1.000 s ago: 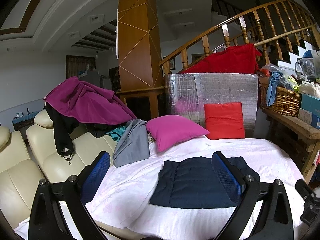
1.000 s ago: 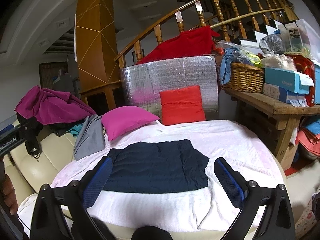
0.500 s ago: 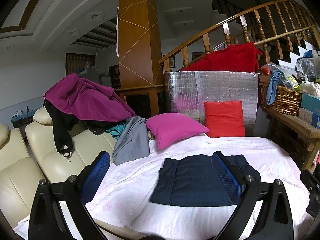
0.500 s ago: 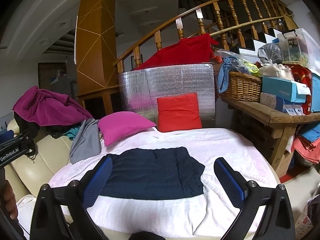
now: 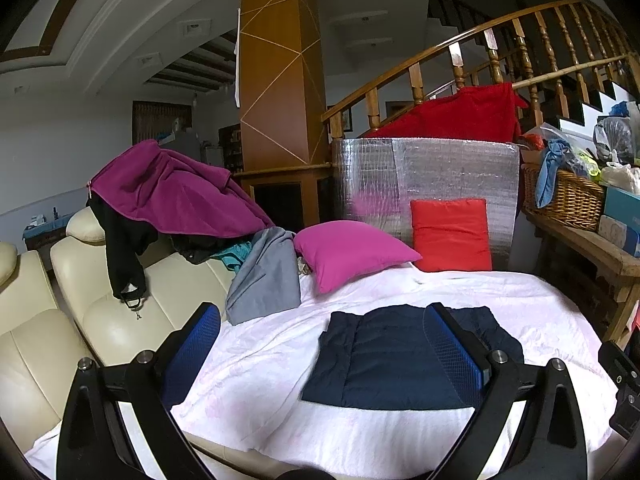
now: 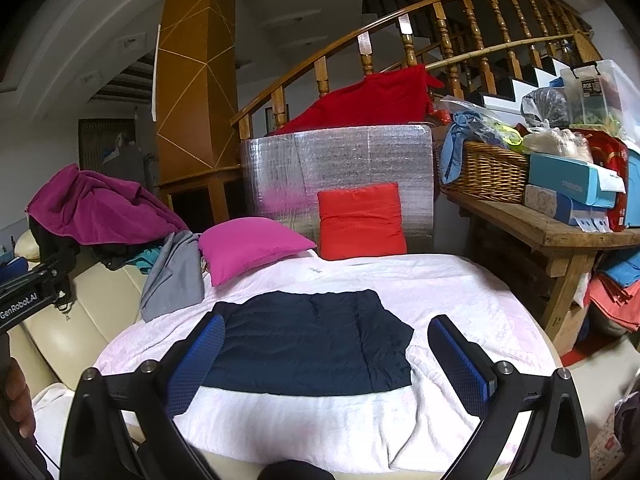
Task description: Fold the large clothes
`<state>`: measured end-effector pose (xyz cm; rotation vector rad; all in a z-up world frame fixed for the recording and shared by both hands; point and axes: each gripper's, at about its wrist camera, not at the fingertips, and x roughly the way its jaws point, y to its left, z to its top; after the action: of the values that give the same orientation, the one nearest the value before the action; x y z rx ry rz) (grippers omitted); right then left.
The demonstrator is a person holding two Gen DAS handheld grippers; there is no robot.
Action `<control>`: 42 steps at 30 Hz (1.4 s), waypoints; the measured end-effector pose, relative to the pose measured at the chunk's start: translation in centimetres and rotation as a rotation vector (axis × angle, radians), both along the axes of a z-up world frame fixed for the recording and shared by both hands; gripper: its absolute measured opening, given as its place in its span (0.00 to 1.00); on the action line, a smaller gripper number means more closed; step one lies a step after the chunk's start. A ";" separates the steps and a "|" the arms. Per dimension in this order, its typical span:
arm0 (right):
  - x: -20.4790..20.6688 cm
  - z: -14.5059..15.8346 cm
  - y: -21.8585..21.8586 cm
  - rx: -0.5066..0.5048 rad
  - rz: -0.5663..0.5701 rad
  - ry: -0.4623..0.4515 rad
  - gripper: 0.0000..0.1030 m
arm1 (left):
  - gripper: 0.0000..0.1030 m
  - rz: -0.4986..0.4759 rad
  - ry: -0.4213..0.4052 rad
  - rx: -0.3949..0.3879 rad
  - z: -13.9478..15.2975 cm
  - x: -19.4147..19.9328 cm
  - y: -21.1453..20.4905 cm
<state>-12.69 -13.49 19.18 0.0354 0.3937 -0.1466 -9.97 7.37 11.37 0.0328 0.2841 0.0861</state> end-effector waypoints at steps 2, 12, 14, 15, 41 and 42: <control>0.1 -0.1 0.0 0.000 0.002 0.002 1.00 | 0.98 -0.001 0.002 -0.001 0.0 0.1 0.1; 0.4 -0.3 0.3 -0.005 0.008 0.011 1.00 | 0.98 0.002 0.016 -0.004 -0.6 0.4 0.6; 0.6 -0.5 0.4 -0.006 0.014 0.017 1.00 | 0.98 0.003 0.019 -0.004 -0.6 0.4 0.7; 0.7 -0.5 0.4 -0.007 0.016 0.020 1.00 | 0.98 0.004 0.020 -0.005 -0.7 0.4 0.8; 3.8 -2.2 1.1 -0.013 0.029 0.085 1.00 | 0.98 -0.057 0.014 -0.015 -1.6 1.9 1.4; 4.5 -2.3 0.8 -0.016 0.025 0.092 1.00 | 0.98 -0.065 0.002 -0.022 -1.6 2.2 1.7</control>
<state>-8.16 -12.69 16.90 0.0081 0.4845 -0.1273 -7.75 9.03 9.75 0.0207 0.2861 0.0183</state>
